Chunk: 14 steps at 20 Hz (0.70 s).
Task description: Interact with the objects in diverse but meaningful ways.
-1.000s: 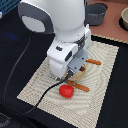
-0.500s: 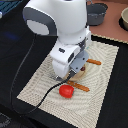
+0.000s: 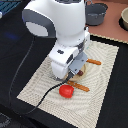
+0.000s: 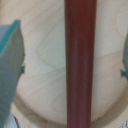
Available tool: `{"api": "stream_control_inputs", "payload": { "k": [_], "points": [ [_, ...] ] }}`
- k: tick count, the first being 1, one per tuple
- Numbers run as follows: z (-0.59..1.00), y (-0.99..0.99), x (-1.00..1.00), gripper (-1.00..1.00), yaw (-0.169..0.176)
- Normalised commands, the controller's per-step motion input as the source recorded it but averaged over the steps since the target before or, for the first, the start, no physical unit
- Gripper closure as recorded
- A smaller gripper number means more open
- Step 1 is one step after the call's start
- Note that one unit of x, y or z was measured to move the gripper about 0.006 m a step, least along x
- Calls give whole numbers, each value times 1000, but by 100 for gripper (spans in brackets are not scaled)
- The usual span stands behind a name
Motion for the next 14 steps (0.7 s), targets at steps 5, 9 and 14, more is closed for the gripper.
{"api": "stream_control_inputs", "payload": {
  "k": [5, 9, 14],
  "points": [
    [905, 915, 246, -100, 91],
    [772, 934, 214, -100, 75],
    [535, 913, 180, -100, 66]
  ]
}}
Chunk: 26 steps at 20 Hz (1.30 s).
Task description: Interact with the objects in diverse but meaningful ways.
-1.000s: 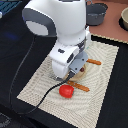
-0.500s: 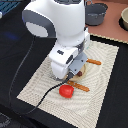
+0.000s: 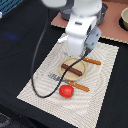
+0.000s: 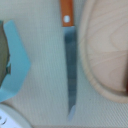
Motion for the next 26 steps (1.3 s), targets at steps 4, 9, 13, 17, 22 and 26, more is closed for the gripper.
{"api": "stream_control_inputs", "payload": {
  "k": [4, 9, 13, 17, 22, 26],
  "points": [
    [102, 790, 404, -100, 44],
    [-115, 518, 336, -100, 74],
    [-376, 194, 51, -100, 98],
    [-292, 18, 0, -100, 68],
    [-126, -89, 39, -100, 23],
    [318, -139, 338, -100, -4]
  ]
}}
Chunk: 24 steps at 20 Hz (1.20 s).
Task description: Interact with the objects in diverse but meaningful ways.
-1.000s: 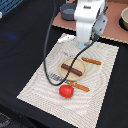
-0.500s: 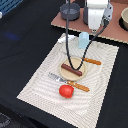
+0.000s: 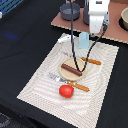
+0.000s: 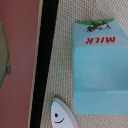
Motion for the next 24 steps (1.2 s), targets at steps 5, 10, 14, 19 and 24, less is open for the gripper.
{"api": "stream_control_inputs", "payload": {
  "k": [5, 10, 14, 19, 24],
  "points": [
    [370, -93, 393, -100, -21],
    [33, -51, 165, -100, -1],
    [-142, -144, 14, -100, 0],
    [-198, -121, -29, -100, 2],
    [-185, -97, -86, -100, 11]
  ]
}}
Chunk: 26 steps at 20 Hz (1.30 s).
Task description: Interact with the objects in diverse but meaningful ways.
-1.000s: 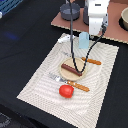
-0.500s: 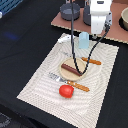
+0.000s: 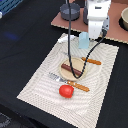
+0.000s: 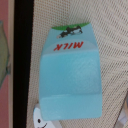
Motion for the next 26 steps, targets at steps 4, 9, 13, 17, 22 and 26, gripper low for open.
{"api": "stream_control_inputs", "payload": {
  "k": [4, 9, 13, 17, 22, 26],
  "points": [
    [-158, -16, -143, -100, 27],
    [-13, 78, -179, -100, 54],
    [-16, 134, -279, -100, 66],
    [-11, 104, -392, -100, 66],
    [-58, 11, -369, -100, 55],
    [-84, 0, -313, -100, 44]
  ]
}}
